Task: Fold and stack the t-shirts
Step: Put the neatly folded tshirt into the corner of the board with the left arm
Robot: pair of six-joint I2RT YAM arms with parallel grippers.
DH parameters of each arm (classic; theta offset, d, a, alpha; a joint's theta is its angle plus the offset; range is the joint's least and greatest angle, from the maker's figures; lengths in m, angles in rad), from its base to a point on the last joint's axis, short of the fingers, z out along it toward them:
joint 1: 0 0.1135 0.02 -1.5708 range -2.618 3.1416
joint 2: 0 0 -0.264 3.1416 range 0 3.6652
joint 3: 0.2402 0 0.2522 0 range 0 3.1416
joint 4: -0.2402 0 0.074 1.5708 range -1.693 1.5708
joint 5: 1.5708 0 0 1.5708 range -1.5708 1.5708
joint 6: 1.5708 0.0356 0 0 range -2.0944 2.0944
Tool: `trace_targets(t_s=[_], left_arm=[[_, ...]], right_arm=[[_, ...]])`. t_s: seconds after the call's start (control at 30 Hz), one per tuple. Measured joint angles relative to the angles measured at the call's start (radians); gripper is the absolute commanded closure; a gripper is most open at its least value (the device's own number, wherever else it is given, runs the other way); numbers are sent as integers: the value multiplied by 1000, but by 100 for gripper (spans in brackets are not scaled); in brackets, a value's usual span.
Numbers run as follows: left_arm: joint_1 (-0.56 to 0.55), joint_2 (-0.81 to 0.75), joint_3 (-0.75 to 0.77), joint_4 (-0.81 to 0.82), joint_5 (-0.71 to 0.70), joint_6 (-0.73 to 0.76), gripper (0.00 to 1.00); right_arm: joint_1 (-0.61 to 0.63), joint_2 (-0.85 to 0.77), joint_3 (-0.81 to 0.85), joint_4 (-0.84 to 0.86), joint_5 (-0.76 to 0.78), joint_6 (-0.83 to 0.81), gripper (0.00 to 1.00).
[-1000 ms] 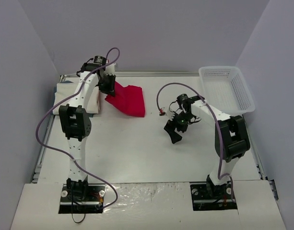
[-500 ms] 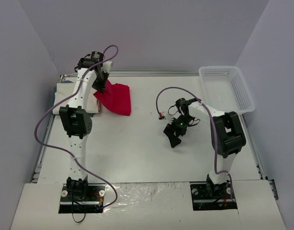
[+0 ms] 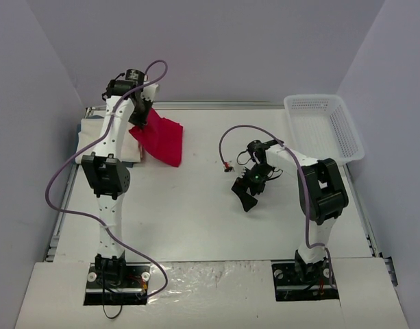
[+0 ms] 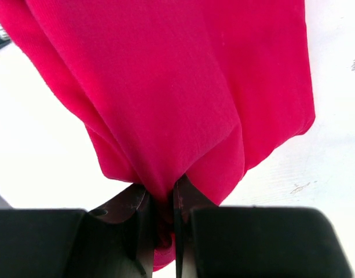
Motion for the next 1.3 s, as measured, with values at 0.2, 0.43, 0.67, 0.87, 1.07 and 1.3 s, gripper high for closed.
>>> trace_targets(t_s=[0.2,0.43,0.67,0.87,1.07,1.3], left_arm=[[39,-28,36,-15,-23,48,98],[137,-63,55,-23,-36,93,98],[228,-74,54,-26,-33,119,98],[249,-75,47,-23,-28,132,97],[267,-95,-25,19,-18,145,98],[338,-98,-63,70,-17,150,98]], right_arm=[[13,13,15,-14,20,5,0],[29,27,30,-27,49,18,0],[40,43,38,-36,68,28,0],[41,51,43,-40,71,34,0],[42,56,48,-44,72,37,0],[42,63,55,-49,73,47,0]])
